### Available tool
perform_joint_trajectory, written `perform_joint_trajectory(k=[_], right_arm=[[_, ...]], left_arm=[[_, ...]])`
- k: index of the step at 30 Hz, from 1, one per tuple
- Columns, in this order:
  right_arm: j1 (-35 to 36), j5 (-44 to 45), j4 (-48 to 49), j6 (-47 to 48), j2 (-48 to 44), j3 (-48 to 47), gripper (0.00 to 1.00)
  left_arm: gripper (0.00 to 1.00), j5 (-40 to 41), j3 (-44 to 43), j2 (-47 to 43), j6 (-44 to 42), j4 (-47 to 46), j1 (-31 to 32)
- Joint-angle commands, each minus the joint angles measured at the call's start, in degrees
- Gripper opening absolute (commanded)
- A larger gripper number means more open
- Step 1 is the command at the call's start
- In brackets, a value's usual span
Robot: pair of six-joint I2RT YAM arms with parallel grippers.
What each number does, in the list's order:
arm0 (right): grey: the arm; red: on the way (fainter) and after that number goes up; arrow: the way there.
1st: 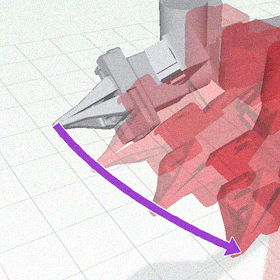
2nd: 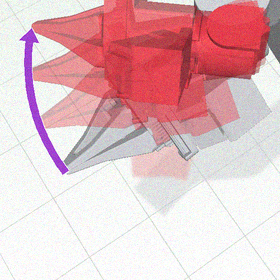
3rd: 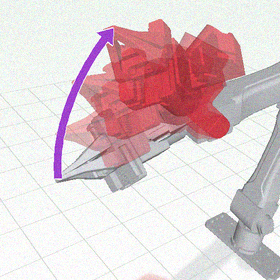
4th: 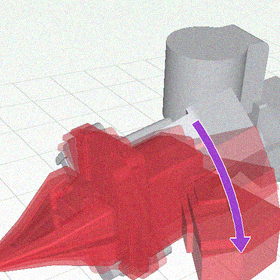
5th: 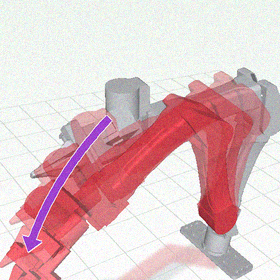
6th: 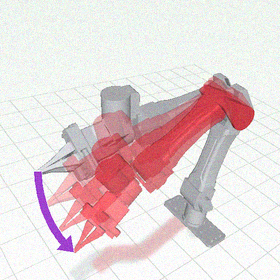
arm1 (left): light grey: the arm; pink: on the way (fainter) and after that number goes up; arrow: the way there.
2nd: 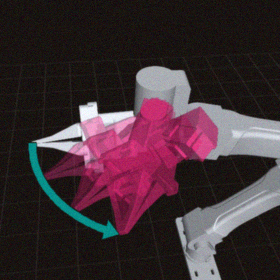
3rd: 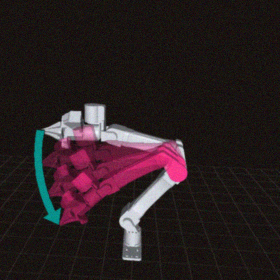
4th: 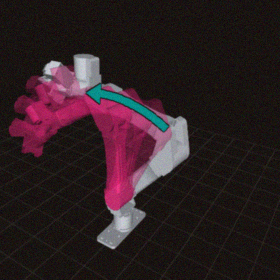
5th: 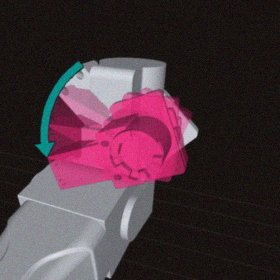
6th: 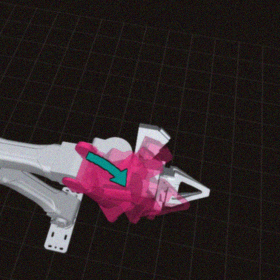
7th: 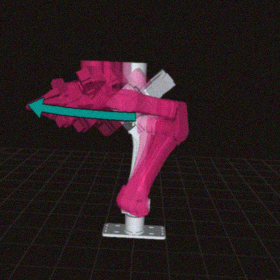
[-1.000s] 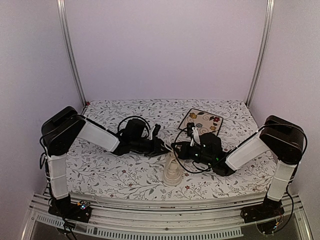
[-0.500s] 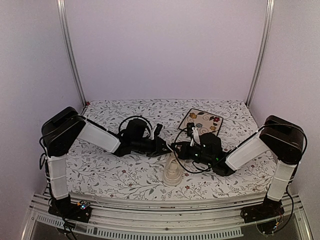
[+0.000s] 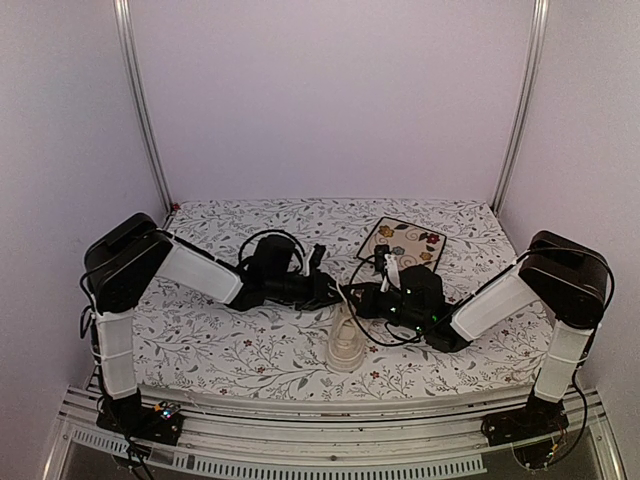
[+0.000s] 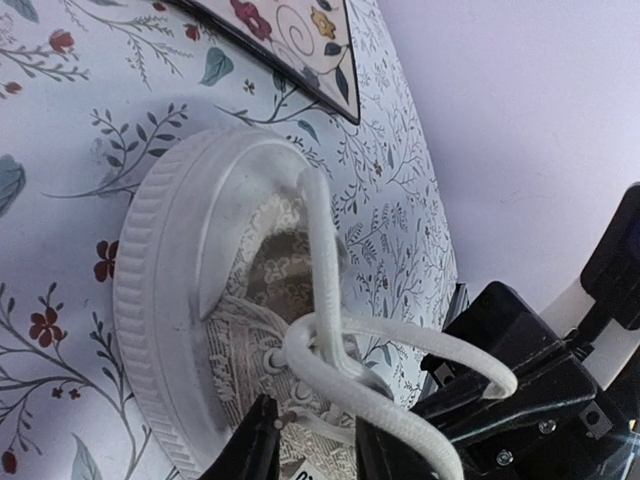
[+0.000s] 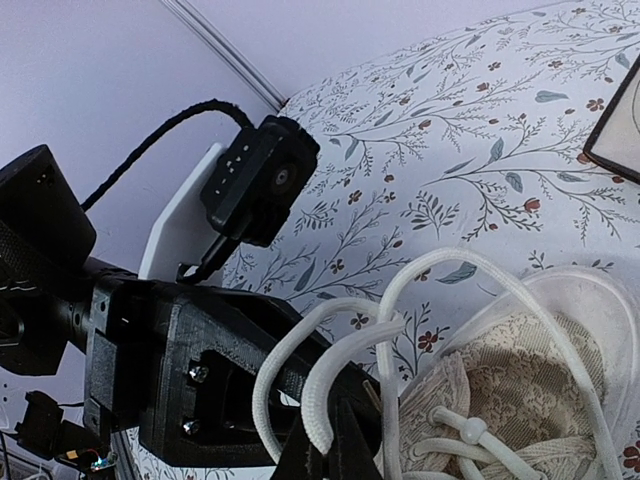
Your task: Tie the shoes
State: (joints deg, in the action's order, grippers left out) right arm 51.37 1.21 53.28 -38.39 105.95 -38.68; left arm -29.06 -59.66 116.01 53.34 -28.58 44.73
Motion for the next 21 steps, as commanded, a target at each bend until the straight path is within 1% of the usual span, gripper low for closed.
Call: perform_joint_trajectory(k=[1,6,8,11,16,21], right_arm=[[0.52,0.45,0.25,-0.37,0.74,-0.19,0.02],[0.48,0.52,0.19,-0.52,0.84,0.03,0.02],[0.51,0.62,0.22,-0.46,0.92,0.02,0.02],[0.53,0.55,0.16,-0.47,1.01,0.21,0.02],[0.56,0.46,0.23,-0.44,1.04,0.14,0.02],[0.53,0.19,0.16,0.13,0.36,0.09,0.02]], left_arm=[[0.27,-0.54,-2.13,1.57,0.27,-0.56,0.51],[0.27,-0.78,-2.99,2.32,0.64,0.49,0.51],[0.25,-0.82,-3.23,2.57,0.85,0.75,0.48],[0.2,-0.42,-3.61,2.96,1.01,1.72,0.36],[0.01,-0.3,-3.54,3.09,1.06,2.14,0.25],[0.0,0.8,-2.29,1.63,0.56,1.28,-0.1]])
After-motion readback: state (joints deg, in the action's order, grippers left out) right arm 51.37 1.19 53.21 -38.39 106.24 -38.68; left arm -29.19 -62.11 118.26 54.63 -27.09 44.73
